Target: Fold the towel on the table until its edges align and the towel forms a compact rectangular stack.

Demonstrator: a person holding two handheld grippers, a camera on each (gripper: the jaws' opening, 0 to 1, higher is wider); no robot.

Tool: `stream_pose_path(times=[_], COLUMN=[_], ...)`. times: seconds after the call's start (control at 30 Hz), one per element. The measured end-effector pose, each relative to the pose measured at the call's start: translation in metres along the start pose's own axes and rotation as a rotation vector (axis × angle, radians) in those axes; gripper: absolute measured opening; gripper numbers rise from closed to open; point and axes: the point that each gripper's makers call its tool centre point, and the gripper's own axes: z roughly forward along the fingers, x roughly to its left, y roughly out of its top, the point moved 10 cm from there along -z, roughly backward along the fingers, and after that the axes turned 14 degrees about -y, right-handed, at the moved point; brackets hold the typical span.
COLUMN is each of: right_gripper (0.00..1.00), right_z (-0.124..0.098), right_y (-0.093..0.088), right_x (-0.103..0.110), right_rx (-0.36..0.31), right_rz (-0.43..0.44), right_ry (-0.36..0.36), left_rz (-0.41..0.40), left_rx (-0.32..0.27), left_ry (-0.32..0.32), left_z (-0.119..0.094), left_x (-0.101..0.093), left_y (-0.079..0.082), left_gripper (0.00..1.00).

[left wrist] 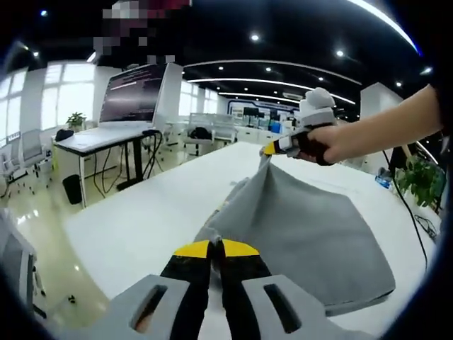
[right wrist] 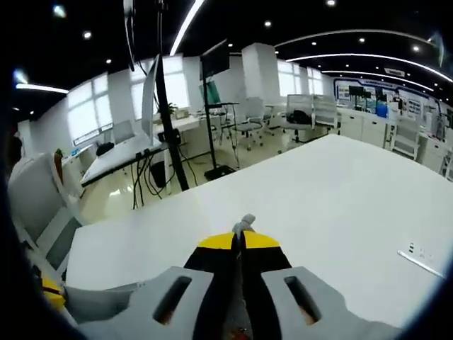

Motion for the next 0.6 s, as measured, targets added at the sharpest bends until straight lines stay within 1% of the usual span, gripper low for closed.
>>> stream_pose_path(times=[0.07, 0.1, 0.17, 0.2, 0.23, 0.33, 0.4, 0.47, 0.5, 0.6], right_gripper=[0.0, 0.0, 0.0, 0.01, 0.02, 0.06, 0.1, 0.11, 0.12, 0.16], right_z=[0.002, 0.003, 0.004, 0.004, 0.006, 0.004, 0.007, 0.005, -0.001, -0.001], right_y=[0.0, 0.0, 0.001, 0.002, 0.002, 0.004, 0.005, 0.003, 0.0, -0.004], right_x=[0.002, 0.003, 0.006, 0.006, 0.005, -0.002, -0.009, -0.012, -0.013, -0.021], right_rx=[0.004, 0.001, -0.001, 0.003, 0.0, -0.013, -0.021, -0.019, -0.019, -0.014], right_rz=[-0.01, -0.01, -0.005, -0.026, -0.037, -0.044, -0.038, -0.038, -0.039, -0.037], right_ry=[0.005, 0.014, 0.037, 0.036, 0.035, 0.019, 0.021, 0.021, 0.02, 0.017], left_rz=[0.003, -0.024, -0.118, -0.052, -0.032, -0.043, -0.014, -0.003, 0.0, 0.007], left_rx=[0.004, -0.007, -0.041, -0.023, -0.009, -0.017, 0.007, 0.012, 0.016, 0.041], left_ry=[0.01, 0.009, 0.034, 0.078, 0.079, 0.066, 0.076, 0.065, 0.065, 0.066], left_z=[0.002, 0.003, 0.0, -0.002, -0.001, 0.001, 0.002, 0.004, 0.005, 0.008], left_x=[0.003, 0.006, 0.008, 0.011, 0.012, 0.017, 0.02, 0.024, 0.025, 0.03], left_y=[-0.001, -0.002, 0.0, 0.001, 0.002, 0.004, 0.005, 0.005, 0.005, 0.004], left_gripper=[0.04, 0.05, 0.05, 0.05, 0.06, 0.1, 0.12, 0.14, 0.15, 0.2])
